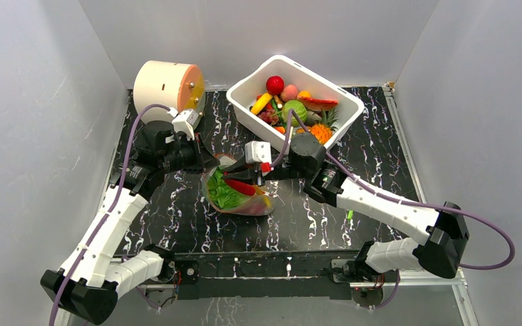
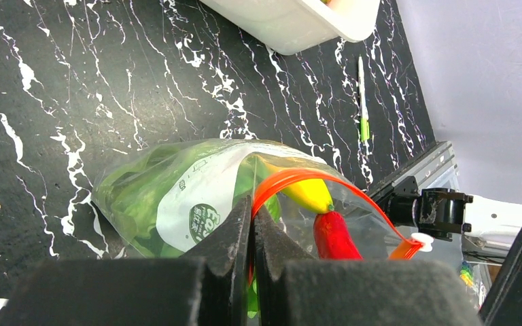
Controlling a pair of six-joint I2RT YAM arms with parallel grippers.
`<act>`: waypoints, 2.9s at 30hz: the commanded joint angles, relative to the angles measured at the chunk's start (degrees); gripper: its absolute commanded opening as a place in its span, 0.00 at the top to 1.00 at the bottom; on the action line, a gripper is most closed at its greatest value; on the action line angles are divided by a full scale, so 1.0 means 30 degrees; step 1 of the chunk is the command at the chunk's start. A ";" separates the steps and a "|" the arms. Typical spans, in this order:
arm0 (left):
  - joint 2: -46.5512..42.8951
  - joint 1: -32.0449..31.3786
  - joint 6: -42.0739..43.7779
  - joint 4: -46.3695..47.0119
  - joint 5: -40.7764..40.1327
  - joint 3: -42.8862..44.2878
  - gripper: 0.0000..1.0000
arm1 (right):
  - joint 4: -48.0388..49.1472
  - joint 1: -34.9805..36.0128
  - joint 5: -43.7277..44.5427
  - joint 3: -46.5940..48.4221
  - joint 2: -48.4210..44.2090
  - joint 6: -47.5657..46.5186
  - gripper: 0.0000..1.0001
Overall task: Place the food in the zip-top bag and seal the zipper
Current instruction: Place the fake vegetable in the zipper food storage bag, then zip the zipper food storage bag at the center of the board.
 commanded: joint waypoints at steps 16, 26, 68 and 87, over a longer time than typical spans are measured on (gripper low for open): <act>-0.0038 0.0002 0.1593 -0.0156 0.1176 0.0445 1.00 | -0.4262 0.0449 0.3655 -0.0677 -0.2419 -0.2909 1.00; -0.0615 -0.0002 0.1308 0.0247 0.2551 -0.0207 1.00 | -0.7083 0.0869 0.6306 -0.1245 -0.2879 -0.2419 1.00; -0.0354 0.0002 0.1388 -0.0067 0.3042 0.0236 1.00 | -1.5783 0.0959 1.1128 -0.0177 -0.7531 -0.0949 0.34; -0.1264 -0.0005 0.1587 -0.0359 0.2594 -0.0278 1.00 | -0.6035 0.0934 1.0884 -0.7828 -1.0682 -0.1566 0.47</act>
